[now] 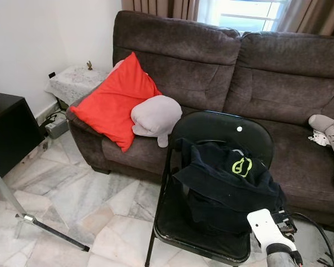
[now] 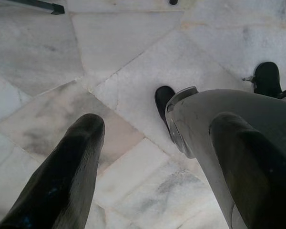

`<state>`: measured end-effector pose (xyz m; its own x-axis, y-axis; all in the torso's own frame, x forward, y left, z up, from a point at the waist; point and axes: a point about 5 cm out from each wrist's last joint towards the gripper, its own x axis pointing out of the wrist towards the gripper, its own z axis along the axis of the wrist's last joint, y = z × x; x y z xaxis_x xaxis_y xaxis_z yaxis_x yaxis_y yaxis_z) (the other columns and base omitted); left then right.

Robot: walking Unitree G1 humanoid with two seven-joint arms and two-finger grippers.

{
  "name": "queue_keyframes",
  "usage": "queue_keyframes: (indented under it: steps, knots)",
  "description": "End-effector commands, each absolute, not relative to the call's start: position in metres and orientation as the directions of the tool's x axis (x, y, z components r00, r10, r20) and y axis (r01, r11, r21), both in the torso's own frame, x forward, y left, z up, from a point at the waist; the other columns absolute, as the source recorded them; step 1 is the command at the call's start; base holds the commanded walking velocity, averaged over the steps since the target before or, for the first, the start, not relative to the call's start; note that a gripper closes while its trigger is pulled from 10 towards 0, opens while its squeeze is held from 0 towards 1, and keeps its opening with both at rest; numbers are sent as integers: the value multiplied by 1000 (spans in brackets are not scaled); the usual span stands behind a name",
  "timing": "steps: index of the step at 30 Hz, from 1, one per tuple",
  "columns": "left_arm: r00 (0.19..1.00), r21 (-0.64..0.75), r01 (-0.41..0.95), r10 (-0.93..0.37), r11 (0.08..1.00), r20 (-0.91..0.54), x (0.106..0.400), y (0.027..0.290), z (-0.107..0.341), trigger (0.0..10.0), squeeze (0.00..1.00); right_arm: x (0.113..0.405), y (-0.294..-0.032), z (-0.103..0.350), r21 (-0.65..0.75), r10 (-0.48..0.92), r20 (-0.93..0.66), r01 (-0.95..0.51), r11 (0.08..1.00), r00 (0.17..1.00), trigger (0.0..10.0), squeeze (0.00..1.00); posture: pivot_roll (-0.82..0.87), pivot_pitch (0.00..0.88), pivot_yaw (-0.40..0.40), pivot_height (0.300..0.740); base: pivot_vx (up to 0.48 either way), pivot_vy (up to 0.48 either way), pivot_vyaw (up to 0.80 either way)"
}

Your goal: Hang hanger

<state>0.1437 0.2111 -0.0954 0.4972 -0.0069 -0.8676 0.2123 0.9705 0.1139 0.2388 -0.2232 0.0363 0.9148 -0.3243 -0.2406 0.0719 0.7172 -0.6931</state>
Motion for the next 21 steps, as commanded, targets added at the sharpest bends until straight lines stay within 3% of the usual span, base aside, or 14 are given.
queue_keyframes:
  steps: [1, 8, 14, 21]
  knots:
    - [468, 99, 207, -9, 973, -884, 136, 211, -98, 10000, 0, 241, -225, 40, -683, -316, -220, 86, 725, 923, 10000, 0, 25, 10, -29, 740, 0, 0, 0]
    - [467, 99, 207, -9, 973, -884, 136, 210, -99, 10000, 0, 244, -207, 50, -647, -205, -177, 43, 762, 962, 10000, 0, 23, 11, -31, 740, 0, 0, 0]
    - [468, 99, 206, -9, 974, -884, 137, 210, -99, 10000, 0, 241, -204, 51, -641, -201, -159, 54, 766, 967, 10000, 0, 22, 11, -31, 740, 0, 0, 0]
    - [469, 99, 208, -10, 973, -883, 137, 210, -98, 10000, 0, 237, -210, 77, -634, -265, 34, 226, 740, 964, 10000, 0, 18, 9, -31, 740, 0, 0, 0]
